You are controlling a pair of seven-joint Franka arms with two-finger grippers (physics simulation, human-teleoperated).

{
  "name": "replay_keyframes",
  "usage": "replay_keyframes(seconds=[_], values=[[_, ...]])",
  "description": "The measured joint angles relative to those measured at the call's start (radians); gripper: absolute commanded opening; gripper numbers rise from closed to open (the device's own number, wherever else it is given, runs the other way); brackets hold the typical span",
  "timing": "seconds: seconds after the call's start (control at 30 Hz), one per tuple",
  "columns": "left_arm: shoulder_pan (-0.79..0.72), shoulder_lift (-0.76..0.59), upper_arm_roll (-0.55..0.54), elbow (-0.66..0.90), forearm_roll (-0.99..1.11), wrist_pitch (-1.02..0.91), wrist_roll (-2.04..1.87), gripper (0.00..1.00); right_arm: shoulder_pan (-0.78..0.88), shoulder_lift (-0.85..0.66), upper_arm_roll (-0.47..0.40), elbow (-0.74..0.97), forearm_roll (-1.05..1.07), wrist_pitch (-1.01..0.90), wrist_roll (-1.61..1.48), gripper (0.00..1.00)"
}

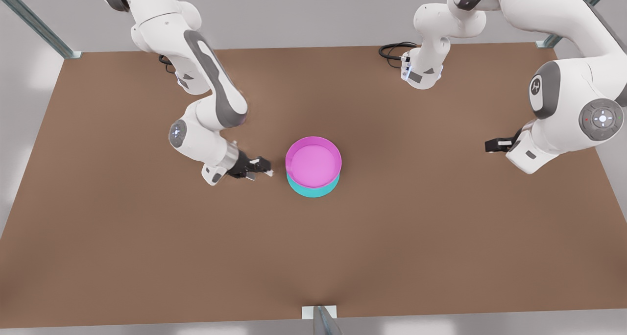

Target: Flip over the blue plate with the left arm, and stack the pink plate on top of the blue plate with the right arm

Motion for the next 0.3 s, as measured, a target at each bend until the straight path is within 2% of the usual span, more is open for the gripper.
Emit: replay_keyframes(seconds=[0.07,0.1,0.13,0.17,0.2,0.23,0.3], values=[[-0.004,-0.004,-0.009,0.003,-0.006,0.000,0.001,1.00,-0.249,-0.050,0.023,0.101,-0.430,-0.253,0.001,1.00],[-0.003,-0.004,-0.009,0.005,-0.011,0.002,0.001,1.00,-0.326,-0.045,0.035,0.288,-0.649,-0.517,0.001,1.00],[-0.004,-0.005,-0.009,0.006,-0.015,0.002,0.001,1.00,-0.361,-0.033,0.036,0.439,-0.748,-0.683,-0.009,1.00],[-0.005,-0.005,-0.009,0.006,-0.017,0.003,0.001,1.00,-0.411,-0.045,0.043,0.465,-0.771,-0.705,-0.037,1.00],[-0.004,-0.005,-0.009,0.008,-0.019,0.002,0.001,1.00,-0.500,-0.053,0.113,0.490,-0.761,-0.762,-0.060,1.00],[-0.005,-0.005,-0.009,0.008,-0.021,0.002,0.001,1.00,-0.498,-0.062,0.129,0.553,-0.759,-0.882,-0.076,1.00],[-0.004,-0.005,-0.009,0.008,-0.023,0.002,0.001,1.00,-0.470,-0.123,0.130,0.553,-0.757,-0.911,-0.102,1.00]])
